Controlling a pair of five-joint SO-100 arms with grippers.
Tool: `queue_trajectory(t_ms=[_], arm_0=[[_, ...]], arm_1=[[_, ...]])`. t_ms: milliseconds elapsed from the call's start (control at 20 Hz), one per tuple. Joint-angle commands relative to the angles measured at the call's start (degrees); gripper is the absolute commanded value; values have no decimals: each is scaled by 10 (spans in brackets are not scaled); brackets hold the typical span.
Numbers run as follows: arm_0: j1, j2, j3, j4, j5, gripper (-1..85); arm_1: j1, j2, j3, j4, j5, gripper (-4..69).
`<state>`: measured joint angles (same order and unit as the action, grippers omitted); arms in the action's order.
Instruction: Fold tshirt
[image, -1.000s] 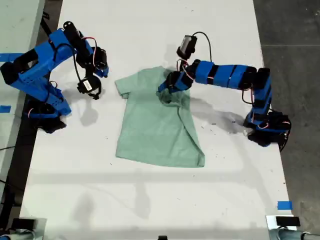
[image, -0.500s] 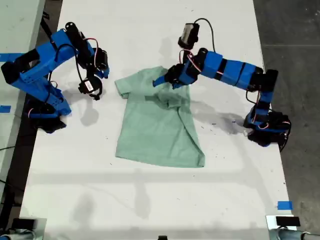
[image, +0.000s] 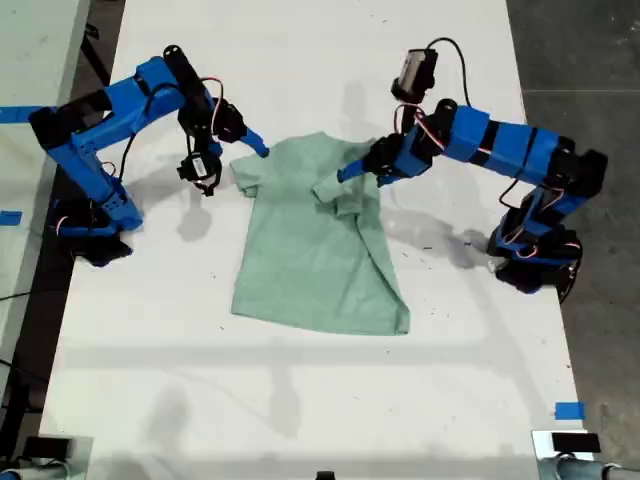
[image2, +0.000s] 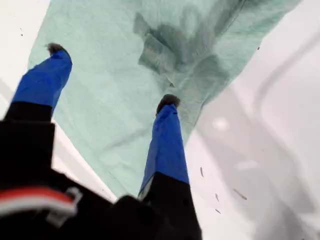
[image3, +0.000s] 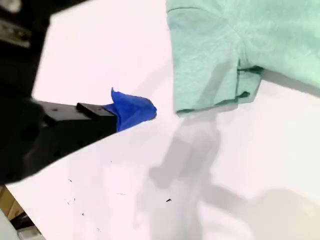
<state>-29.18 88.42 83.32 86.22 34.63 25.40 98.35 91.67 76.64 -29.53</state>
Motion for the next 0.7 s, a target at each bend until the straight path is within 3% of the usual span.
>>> queue_trajectory(t_ms=[0,350,450,550,650], arm_0=[[-41,-37,-25,-29,31,347],[-86,-243,-47,-122,68,340],[-69,-272,-58,-136,66,239],[-60,-289,-69,-139,69,1],[-54,-286,-69,-137,65,1]], arm_1=[[-11,51,4,-17,9,316],[-18,122,66,-18,24,310],[-14,138,88,-22,25,307],[-9,148,107,-33,26,302],[-9,150,119,-43,27,299]])
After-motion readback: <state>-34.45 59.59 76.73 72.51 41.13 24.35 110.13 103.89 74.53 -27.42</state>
